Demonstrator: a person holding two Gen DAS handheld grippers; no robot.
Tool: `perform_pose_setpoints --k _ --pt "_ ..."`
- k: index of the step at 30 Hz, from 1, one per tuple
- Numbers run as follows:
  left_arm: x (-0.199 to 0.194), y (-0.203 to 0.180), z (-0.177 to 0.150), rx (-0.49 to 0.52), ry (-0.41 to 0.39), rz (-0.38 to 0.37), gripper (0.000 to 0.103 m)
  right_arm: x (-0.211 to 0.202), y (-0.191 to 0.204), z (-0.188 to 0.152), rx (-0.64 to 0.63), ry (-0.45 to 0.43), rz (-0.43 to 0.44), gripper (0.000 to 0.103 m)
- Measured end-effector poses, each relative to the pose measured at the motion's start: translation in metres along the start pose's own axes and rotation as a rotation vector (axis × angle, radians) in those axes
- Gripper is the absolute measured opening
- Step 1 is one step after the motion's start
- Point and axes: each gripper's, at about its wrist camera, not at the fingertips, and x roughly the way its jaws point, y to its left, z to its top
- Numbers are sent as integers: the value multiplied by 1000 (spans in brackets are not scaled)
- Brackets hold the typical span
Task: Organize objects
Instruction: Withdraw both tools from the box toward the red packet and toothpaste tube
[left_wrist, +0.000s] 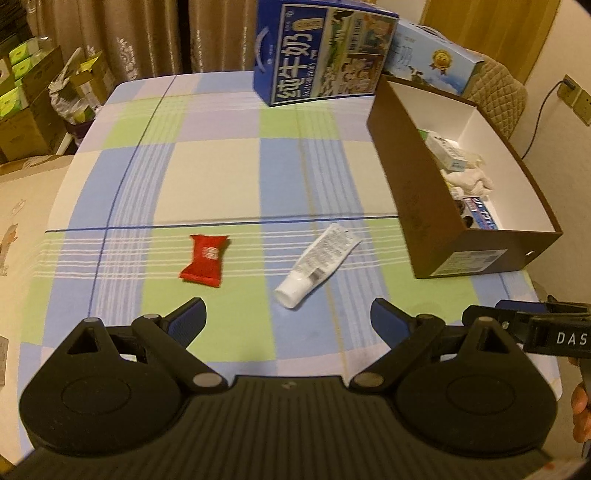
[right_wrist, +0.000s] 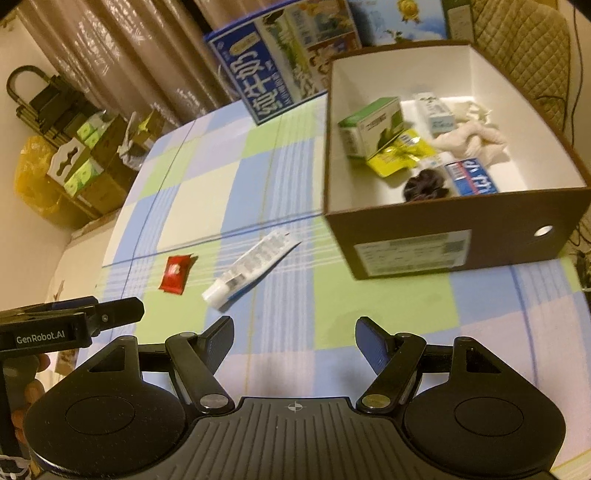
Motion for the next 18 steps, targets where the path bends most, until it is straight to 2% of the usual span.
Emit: perform_pose_setpoints --k 18 --pt "10 67 -7 -49 23 45 94 63 45 -7 -17 56 -7 71"
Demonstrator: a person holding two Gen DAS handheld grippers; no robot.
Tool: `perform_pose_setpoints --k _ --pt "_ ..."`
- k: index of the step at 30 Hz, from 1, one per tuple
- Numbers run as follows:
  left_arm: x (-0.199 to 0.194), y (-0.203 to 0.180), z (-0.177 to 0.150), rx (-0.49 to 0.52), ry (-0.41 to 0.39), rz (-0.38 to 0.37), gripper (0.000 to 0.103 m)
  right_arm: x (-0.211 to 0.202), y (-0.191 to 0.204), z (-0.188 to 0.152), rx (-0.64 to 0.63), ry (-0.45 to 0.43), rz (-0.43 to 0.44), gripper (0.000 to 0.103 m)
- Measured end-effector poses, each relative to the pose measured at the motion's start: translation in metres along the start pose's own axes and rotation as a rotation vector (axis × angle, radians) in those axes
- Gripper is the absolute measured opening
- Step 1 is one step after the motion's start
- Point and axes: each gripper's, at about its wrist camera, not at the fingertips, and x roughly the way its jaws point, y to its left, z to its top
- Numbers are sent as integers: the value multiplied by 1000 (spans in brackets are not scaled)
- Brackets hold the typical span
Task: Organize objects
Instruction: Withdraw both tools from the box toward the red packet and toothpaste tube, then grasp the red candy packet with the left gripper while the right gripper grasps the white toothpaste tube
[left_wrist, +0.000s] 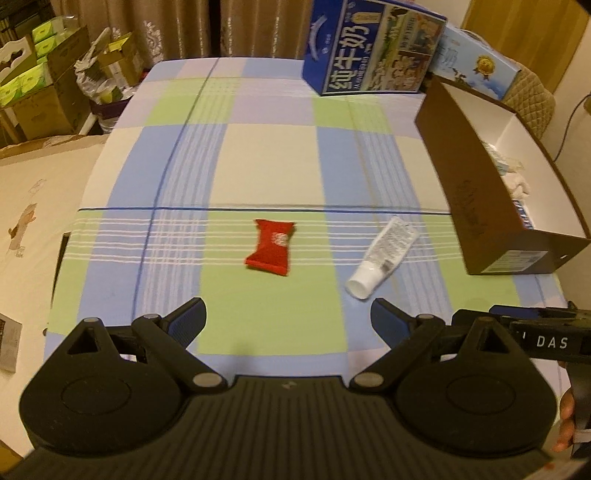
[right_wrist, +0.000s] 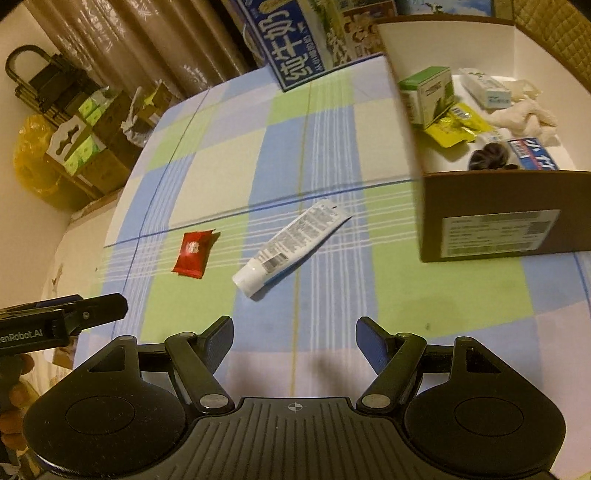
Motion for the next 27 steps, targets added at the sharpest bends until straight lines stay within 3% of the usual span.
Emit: perform_pose_setpoints --k 10,20,27 --pt "19 32 -2 -14 42 22 94 43 18 9 19 53 5 71" --pt "43 47 0 -25 74 10 94 85 17 30 76 24 9 71" --pt "55 57 6 -34 73 35 94 109 21 48 74 17 -104 71"
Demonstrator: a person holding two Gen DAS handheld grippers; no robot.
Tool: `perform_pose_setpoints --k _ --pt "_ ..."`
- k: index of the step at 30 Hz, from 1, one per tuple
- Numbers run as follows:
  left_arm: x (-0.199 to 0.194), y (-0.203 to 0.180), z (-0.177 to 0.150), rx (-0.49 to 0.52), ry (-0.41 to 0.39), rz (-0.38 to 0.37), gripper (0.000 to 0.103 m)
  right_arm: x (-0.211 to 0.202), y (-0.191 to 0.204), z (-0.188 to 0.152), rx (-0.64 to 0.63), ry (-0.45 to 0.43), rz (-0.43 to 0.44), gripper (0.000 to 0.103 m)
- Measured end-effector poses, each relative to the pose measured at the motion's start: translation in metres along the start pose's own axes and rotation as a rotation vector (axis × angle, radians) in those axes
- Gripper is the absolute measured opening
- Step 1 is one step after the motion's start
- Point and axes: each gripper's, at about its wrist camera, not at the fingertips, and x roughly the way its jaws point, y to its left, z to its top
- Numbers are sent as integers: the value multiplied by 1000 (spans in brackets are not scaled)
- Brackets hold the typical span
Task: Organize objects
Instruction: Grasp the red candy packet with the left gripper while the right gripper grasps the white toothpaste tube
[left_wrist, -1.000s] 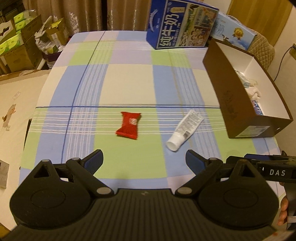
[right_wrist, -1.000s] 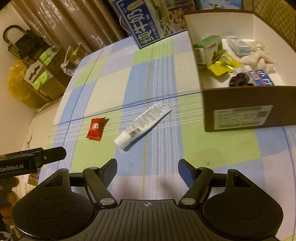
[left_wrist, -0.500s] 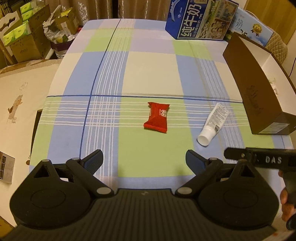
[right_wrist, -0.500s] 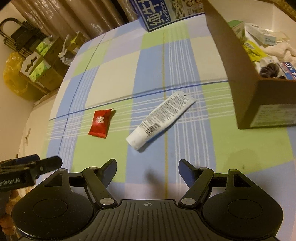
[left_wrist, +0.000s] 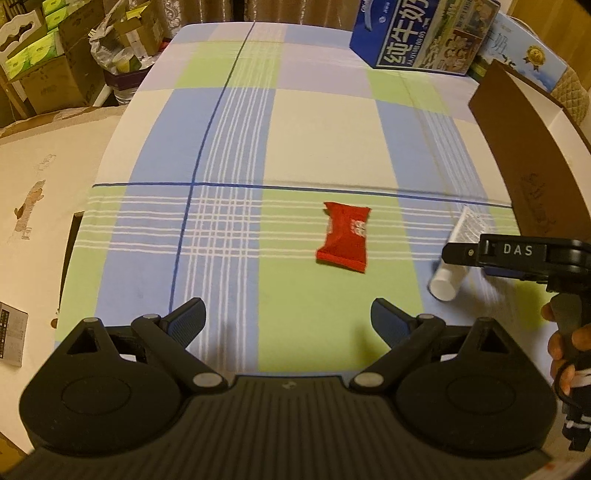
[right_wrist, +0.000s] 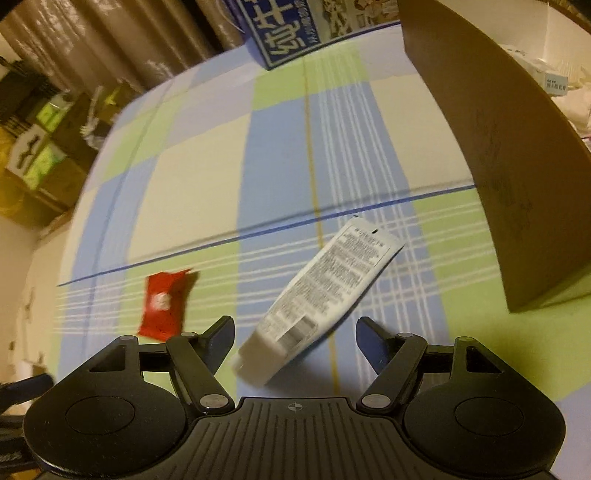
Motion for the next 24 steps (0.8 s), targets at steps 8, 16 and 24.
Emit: perform_pose_setpoints --k 8,16,24 --pt "17 -1 5 19 3 20 94 9 14 -3 -163 -21 -58 60" --pt "38 -22 21 108 -31 0 93 1 -4 -7 -184 -28 -39 47" --pt "65 -43 43 173 -37 -28 83 -8 -16 -13 -244 -39 -130 36"
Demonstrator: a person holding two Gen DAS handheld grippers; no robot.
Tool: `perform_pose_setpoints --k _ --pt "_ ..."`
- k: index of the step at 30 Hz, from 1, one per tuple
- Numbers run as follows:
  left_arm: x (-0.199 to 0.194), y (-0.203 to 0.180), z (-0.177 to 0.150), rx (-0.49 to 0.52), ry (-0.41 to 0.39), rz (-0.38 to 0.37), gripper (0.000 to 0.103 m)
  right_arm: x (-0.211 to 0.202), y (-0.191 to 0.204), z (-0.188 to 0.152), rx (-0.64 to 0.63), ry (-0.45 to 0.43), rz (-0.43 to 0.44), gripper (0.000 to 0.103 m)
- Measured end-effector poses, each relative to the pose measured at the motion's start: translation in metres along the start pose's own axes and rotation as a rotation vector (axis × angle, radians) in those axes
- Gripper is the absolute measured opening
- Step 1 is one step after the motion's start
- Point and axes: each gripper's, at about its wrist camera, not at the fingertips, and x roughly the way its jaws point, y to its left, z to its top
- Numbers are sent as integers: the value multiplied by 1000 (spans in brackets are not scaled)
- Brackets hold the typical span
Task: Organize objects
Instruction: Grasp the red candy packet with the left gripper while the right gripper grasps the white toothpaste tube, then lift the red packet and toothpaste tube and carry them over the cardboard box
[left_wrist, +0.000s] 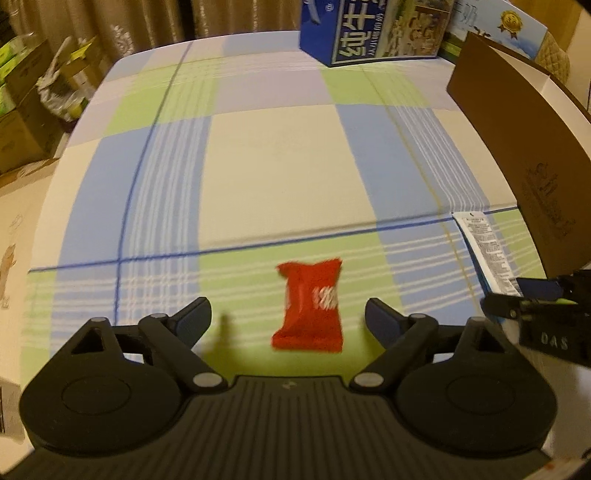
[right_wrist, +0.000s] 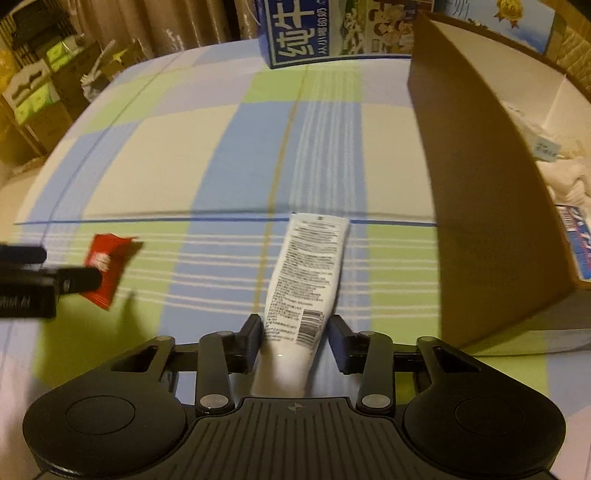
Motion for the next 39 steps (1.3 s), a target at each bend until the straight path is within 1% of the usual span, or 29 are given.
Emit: perform_pose_setpoints --k 1,3,5,6,7,9,11,12,18,21,24,29,34,36,39 --pt "4 -2 2 7 7 -4 76 0 -2 -1 5 -3 3 36" --pt "11 -4 4 17 15 -10 68 1 -4 0 12 -7 4 36" --pt "17 -5 6 21 25 -7 64 1 -4 1 9 -9 1 36" --pt "19 -5 6 21 26 -8 58 1 -4 2 9 -10 1 36" --pt "20 -4 6 20 30 -12 49 1 -5 2 14 -13 1 36" --pt "22 -4 4 22 38 -20 40 1 -6 3 22 -17 2 36" --pt "21 -5 2 39 31 -9 35 2 -6 2 10 -21 0 36" --pt "20 -5 1 39 28 -11 29 2 -5 2 -1 -24 -3 36" --pt "11 -2 -10 27 41 -17 27 1 4 -6 -111 -35 -17 36" --pt "4 -4 -19 34 50 -19 27 -3 6 -12 -134 -16 15 36" --pt "-5 -7 -31 38 61 -23 27 -11 9 -26 -162 -8 42 36" --pt "-19 -13 -52 55 76 -39 27 -28 8 -52 -190 34 100 36" --pt "-31 -25 -68 80 100 -66 27 -42 2 -76 -171 78 135 36" --pt "-34 -31 -73 89 108 -81 27 -45 -2 -82 -165 90 149 36" --pt "-37 -38 -77 102 112 -86 27 -46 -6 -85 -136 87 148 36"
